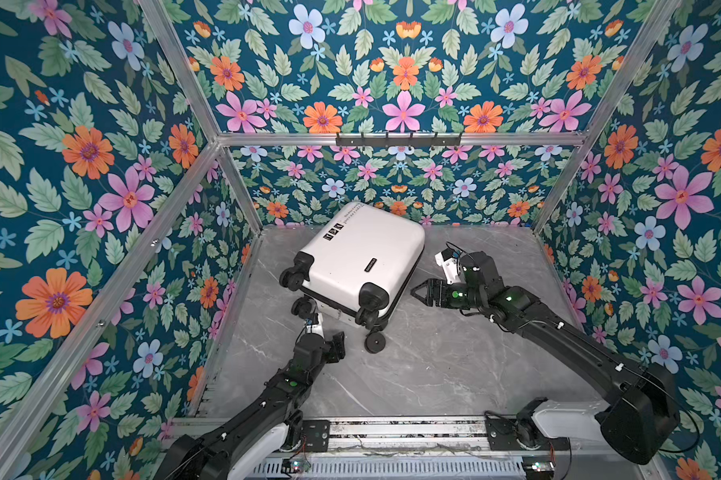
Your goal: Pack the luggage
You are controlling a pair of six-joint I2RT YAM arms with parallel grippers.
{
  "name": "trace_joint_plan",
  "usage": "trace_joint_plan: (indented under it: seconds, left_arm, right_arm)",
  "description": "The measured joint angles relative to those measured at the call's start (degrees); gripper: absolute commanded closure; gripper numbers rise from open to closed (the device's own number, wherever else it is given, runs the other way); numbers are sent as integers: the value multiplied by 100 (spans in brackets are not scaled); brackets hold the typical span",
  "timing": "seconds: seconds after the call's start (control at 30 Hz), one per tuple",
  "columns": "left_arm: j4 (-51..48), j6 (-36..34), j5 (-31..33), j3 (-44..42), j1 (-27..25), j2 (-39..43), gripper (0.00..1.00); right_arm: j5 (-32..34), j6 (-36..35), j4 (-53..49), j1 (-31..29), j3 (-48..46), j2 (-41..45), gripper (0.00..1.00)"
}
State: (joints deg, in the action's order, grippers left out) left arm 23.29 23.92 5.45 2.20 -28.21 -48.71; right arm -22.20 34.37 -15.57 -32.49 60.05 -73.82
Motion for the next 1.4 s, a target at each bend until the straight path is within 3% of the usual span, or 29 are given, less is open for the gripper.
trace_joint_plan:
  seconds: [0.13,0.33,0.87,1.13,1.27,1.4]
  left_arm:
    - [1375,-761,11,-184,-55,-229,31]
    - [2623,-1296,87,-184,-55,-850,39]
    - [3827,-1843,225,219,-66,-2439,43]
    - [4004,-2116,-22,426,-68,-2778,71]
    - [4000,-2153,-92,424,-68,-2761,76]
    - [3985,-2240,-140,431,-68,-2745,86]
  right_arm:
    - [0,-2,-24,2,-4,7,23]
    - [20,-2,-90,2,22,-131,24]
    - [-4,-4,-90,2,267,-481,25]
    - [-4,-7,-129,2,267,-463,26]
    - [-4,-7,-129,2,267,-463,26]
    - [-7,-7,-129,2,264,-501,26]
